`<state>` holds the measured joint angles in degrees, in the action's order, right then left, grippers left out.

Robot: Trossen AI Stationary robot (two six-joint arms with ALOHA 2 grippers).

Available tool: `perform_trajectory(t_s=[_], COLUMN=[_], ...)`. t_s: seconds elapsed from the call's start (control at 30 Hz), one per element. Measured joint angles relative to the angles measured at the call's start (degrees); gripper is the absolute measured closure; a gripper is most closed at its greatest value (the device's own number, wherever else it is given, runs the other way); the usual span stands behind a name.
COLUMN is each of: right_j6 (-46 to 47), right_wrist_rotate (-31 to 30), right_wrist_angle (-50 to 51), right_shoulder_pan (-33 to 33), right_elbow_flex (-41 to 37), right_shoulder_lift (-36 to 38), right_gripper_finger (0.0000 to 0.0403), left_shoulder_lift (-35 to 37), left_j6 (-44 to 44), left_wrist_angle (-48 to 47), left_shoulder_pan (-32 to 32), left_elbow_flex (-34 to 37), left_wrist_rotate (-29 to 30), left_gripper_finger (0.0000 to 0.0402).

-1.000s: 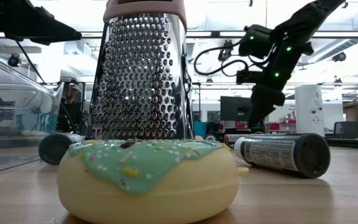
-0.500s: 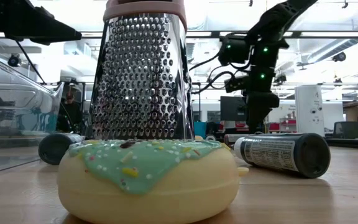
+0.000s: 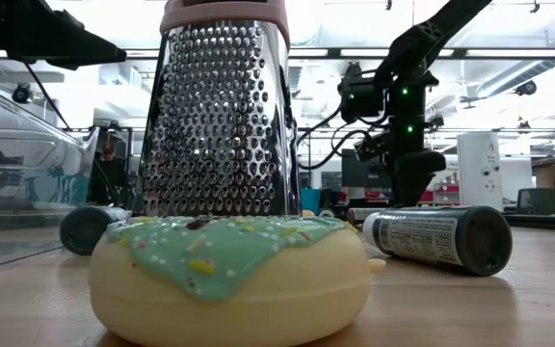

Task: Pick & Place Food Item
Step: Put the pink food coloring bottle into the transparent bin

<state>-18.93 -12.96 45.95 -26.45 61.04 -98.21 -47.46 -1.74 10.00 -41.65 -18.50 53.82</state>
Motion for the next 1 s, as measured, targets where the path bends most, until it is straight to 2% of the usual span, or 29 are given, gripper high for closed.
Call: perform_trajectory(t_s=[0.27, 1.0], right_j6=[-3.00, -5.56], right_wrist_rotate=[4.08, 8.42], right_wrist_angle=[-4.06, -13.07], right_shoulder_pan=[-0.84, -1.53], right_elbow_flex=[-0.37, -2.66], right_shoulder_lift=[-0.09, -0.26], right_gripper_finger=[0.0124, 0.0146], left_shoulder_lift=[0.00, 0.00], left_j6=[0.17, 0.21], left_wrist_angle=[0.00, 0.02], left_shoulder_pan=[-0.02, -0.02], left_elbow_flex=[0.02, 0.02], left_wrist_rotate=[0.00, 0.02], left_gripper_finger=[0.0227, 0.0227])
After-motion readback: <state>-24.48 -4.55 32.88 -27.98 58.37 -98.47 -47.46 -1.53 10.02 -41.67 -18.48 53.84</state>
